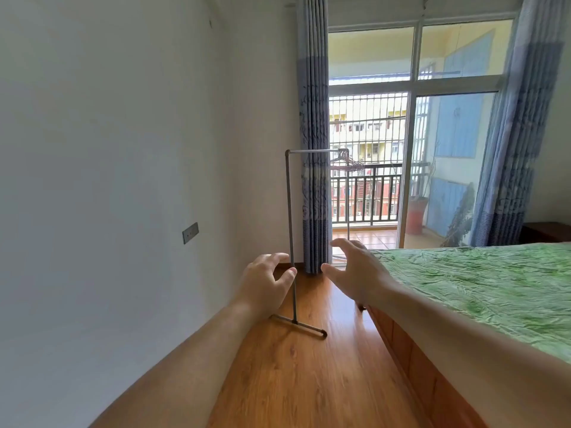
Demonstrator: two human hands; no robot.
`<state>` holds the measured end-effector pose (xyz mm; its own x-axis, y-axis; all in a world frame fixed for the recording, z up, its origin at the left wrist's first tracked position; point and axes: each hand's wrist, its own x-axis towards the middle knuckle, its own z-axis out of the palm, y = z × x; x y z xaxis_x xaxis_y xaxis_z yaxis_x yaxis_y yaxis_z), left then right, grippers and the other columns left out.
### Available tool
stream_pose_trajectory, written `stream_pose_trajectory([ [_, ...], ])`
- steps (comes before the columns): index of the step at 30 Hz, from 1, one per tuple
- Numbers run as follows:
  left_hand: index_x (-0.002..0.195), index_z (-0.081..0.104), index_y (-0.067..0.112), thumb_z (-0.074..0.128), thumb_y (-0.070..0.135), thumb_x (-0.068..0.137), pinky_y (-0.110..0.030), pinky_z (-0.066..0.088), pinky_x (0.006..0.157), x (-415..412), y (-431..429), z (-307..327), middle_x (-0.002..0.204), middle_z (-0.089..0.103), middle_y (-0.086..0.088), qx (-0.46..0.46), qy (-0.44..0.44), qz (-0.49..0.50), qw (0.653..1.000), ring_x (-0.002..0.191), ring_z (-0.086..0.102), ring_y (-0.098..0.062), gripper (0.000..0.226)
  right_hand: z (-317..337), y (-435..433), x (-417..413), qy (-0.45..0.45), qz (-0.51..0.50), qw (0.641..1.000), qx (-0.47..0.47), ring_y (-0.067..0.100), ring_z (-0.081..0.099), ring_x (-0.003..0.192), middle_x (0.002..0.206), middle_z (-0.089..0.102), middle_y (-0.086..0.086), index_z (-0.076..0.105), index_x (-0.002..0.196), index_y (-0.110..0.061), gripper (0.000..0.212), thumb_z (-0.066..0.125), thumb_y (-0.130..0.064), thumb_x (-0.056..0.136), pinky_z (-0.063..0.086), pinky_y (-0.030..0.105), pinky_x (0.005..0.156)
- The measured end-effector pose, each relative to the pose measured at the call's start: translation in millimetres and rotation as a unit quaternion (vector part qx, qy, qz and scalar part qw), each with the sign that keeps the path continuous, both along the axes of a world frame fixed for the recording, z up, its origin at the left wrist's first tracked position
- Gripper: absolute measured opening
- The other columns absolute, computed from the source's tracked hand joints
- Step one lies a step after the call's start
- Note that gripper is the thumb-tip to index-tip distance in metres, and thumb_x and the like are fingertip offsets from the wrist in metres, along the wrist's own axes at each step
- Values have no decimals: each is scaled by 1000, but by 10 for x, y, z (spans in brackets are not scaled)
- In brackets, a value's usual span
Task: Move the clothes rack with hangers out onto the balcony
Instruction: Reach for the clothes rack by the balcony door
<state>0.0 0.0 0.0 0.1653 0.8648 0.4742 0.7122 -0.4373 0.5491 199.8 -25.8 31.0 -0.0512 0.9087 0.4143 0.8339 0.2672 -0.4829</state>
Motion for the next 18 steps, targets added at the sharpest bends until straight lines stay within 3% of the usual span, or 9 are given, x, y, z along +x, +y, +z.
stream_pose_trajectory([
  [5,133,47,30,48,46,93,-36,39,101,-106,922,-183,140,47,1,-23,-18,-13,999,127,42,-18,43,-124,868,-75,-16,-29,999,-17,23,46,121,141,43,4,38,138,-23,58,56,-44,87,43,37,93],
  [12,133,46,32,46,48,92,-40,42,100,-414,2280,-220,141,45,1,-37,-20,-13,999,126,42,-19,44,-121,2135,-345,-33,-56,998,-28,23,45,121,142,42,4,39,138,-22,58,54,-44,87,41,33,85],
  [18,132,46,34,46,51,91,-29,39,94,-450,3112,-166,140,45,4,-37,-40,-22,998,124,43,-16,44,-3,2986,-468,-48,-44,998,-20,23,44,124,142,42,4,37,140,-21,58,53,-44,89,44,36,93],
])
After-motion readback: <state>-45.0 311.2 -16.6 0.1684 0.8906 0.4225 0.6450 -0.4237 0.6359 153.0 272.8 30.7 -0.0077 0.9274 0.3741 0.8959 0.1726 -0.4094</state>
